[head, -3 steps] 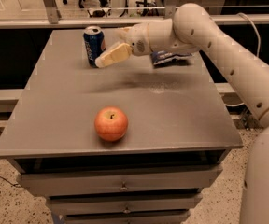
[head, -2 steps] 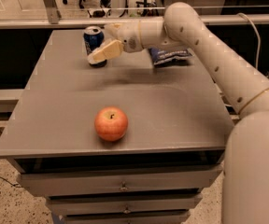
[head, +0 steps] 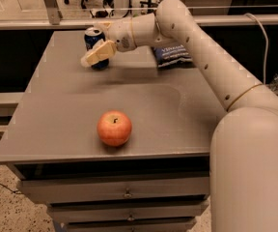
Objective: Knock pepsi can over
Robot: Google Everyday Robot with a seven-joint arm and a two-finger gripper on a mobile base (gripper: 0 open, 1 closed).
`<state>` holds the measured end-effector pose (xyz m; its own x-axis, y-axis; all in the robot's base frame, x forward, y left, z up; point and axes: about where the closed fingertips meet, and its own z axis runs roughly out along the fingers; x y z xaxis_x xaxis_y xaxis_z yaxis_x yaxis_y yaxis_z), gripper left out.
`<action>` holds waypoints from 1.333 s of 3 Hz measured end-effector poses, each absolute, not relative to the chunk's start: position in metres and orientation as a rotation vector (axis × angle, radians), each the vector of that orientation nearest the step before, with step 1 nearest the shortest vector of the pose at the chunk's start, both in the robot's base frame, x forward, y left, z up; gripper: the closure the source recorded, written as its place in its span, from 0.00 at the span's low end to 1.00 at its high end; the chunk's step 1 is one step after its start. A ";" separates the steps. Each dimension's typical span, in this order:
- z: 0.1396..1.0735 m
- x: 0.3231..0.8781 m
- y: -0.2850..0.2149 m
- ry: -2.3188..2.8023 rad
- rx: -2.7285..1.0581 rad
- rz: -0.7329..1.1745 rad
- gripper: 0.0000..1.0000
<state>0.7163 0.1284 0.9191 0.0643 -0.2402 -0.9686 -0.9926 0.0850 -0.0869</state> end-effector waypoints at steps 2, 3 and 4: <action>0.928 0.673 0.133 1.294 -1.483 0.993 0.00; 0.938 0.655 0.131 1.249 -1.530 1.003 0.00; 0.945 0.639 0.130 1.209 -1.574 1.015 0.00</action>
Offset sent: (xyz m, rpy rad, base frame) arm -0.0650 -0.0059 0.0174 -0.0562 -0.0514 0.1758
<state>0.6390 0.1305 0.9454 0.1920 -0.2567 -0.9472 -0.9774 -0.1375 -0.1609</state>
